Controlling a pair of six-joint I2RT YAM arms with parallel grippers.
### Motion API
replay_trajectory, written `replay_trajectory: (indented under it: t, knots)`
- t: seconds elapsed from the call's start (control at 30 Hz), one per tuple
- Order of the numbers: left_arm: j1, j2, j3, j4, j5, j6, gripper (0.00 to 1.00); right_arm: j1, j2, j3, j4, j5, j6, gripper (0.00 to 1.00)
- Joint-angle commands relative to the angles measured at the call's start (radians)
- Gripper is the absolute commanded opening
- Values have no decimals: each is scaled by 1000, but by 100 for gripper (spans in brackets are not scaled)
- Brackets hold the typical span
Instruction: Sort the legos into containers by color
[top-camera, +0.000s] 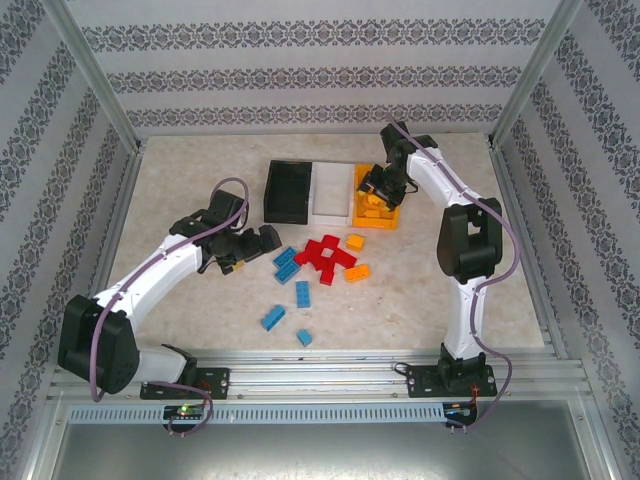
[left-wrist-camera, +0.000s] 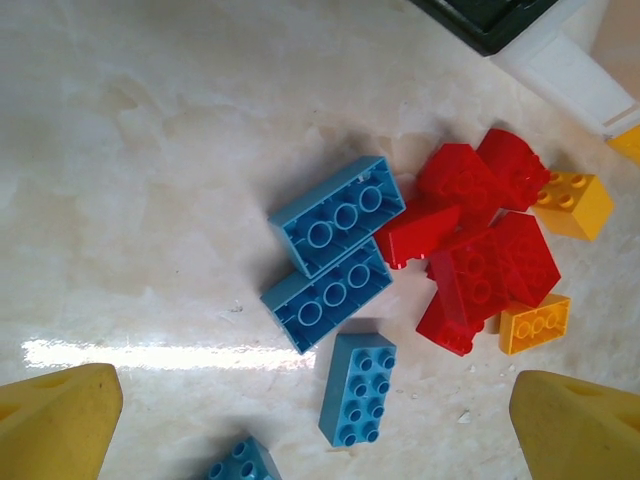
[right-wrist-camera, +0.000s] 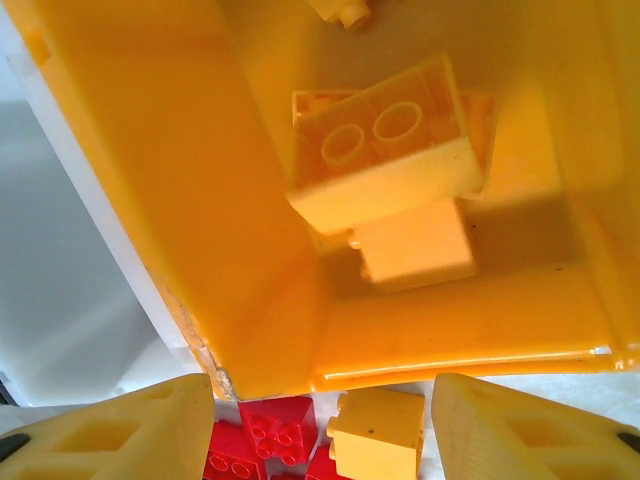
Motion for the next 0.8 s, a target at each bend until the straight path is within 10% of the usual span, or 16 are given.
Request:
replay_trajectory:
  t: [0.0, 0.77]
  knots:
    - [6, -26, -22, -13, 2, 13, 100, -6, -45, -17, -33, 12, -10, 61]
    - [-16, -117, -211, 194, -35, -33, 100, 248, -317, -472, -75, 83, -428, 79]
